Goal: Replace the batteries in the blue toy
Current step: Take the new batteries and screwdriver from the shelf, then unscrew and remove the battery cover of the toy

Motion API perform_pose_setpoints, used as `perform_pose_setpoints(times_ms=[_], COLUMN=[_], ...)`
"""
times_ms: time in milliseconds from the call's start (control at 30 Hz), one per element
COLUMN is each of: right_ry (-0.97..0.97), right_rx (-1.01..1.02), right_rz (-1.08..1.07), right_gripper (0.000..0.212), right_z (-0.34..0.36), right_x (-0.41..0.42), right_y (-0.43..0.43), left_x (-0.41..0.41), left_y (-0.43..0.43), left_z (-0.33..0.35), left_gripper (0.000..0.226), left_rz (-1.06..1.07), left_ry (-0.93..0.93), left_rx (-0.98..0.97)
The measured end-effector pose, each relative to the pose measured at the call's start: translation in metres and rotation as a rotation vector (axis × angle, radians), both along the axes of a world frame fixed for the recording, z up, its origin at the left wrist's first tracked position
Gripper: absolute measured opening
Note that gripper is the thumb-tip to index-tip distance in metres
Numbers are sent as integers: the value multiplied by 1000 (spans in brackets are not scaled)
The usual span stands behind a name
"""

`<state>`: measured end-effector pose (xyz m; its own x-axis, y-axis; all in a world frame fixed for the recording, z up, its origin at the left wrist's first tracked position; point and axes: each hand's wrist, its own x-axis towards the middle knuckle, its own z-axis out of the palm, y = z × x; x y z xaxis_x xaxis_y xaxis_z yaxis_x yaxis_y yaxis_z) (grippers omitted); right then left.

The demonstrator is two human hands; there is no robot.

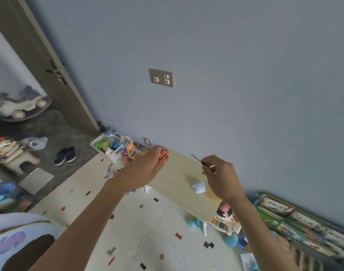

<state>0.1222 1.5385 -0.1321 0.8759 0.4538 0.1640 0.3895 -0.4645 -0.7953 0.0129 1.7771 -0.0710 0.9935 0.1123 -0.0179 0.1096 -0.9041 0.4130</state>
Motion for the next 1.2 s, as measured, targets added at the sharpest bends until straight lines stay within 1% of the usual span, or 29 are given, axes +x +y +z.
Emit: perform_pose_setpoints(times_ms=[67, 167, 300, 400, 533, 667, 800, 867, 1000, 1100, 1167, 1200], right_ry=[42, 79, 130, 114, 156, 190, 186, 154, 56, 14, -41, -75], right_rx=[-33, -61, -123, -177, -203, -241, -308, -348, -294, -248, -228, -225], right_rz=[-84, -218, -359, -438, -538, -575, -549, -535, -493, -445, -427, -415], right_gripper=[19, 16, 13, 10, 11, 14, 12, 11, 10, 9, 9, 9], right_z=[-11, -25, -51, -86, -154, -240, -347, -405, -523, -600, -639, -655], right_x=[25, 50, 79, 97, 117, 127, 133, 135, 136, 139, 142, 141], right_y=[6, 11, 26, 43, 67, 85, 89, 86, 77, 69, 64, 63], left_x=[46, 102, 172, 218, 261, 281, 284, 284, 282, 279, 279, 277], left_y=[11, 23, 44, 62, 87, 102, 99, 93, 75, 65, 62, 61], left_z=[-16, -38, -74, -113, -180, -274, -386, -448, -579, -669, -715, -731], left_gripper=[31, 28, 25, 24, 26, 31, 32, 29, 29, 27, 27, 26], left_rz=[-86, -199, -370, -477, -600, -676, -719, -748, -804, -887, -941, -958], left_ry=[28, 59, 108, 132, 209, 276, 315, 308, 295, 224, 118, 37], left_rx=[10, 59, 30, 39, 26, -2, 16, 20, 71, 167, 222, 240])
